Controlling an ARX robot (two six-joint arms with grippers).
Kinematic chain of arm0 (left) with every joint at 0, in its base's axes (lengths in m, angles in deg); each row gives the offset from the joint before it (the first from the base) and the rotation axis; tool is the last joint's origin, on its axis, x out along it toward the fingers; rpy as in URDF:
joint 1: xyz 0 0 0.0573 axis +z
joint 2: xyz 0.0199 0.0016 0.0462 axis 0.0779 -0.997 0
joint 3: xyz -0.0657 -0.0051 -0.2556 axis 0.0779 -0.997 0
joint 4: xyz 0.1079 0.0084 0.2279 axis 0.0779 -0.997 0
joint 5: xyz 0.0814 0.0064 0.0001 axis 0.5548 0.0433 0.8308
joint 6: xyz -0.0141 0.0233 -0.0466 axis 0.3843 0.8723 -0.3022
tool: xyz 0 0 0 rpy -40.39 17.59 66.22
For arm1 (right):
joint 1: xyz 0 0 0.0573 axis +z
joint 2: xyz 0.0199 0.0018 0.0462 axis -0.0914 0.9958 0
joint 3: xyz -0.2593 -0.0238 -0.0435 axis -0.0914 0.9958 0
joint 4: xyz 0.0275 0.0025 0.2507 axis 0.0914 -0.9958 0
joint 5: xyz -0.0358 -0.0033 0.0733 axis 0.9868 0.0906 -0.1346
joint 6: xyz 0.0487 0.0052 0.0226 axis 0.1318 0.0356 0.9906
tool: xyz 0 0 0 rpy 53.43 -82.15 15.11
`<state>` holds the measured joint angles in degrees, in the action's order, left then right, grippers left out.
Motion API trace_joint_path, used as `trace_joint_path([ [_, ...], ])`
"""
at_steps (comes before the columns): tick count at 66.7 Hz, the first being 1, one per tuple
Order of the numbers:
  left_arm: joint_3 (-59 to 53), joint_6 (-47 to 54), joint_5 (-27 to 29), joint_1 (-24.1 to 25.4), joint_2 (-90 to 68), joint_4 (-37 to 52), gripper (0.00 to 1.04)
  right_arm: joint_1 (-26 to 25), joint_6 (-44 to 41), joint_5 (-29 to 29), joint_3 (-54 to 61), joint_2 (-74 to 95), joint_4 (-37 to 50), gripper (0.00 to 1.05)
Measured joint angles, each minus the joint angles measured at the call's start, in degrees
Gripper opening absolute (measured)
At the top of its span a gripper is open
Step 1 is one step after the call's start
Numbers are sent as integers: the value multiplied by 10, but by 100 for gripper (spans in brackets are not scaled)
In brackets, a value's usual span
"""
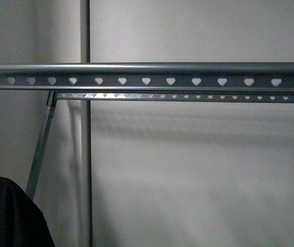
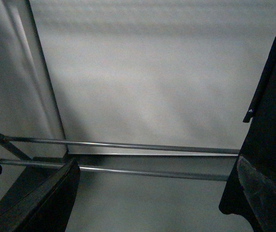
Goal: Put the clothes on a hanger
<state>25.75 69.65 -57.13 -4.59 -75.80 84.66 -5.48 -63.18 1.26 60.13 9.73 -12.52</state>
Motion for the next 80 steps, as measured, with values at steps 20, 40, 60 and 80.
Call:
trace_joint_path([
  [20,0,0,0,0,0,0,98,0,0,0,0,0,0,97],
  [40,30,-104,-182,97,-163,111,98,0,0,-1,0,0,0,97],
  [60,246,-285,125,17,-515,170,98,0,0,0,0,0,0,97],
  [80,375,-360,241,-10,-723,202,98,0,0,0,0,0,0,97],
])
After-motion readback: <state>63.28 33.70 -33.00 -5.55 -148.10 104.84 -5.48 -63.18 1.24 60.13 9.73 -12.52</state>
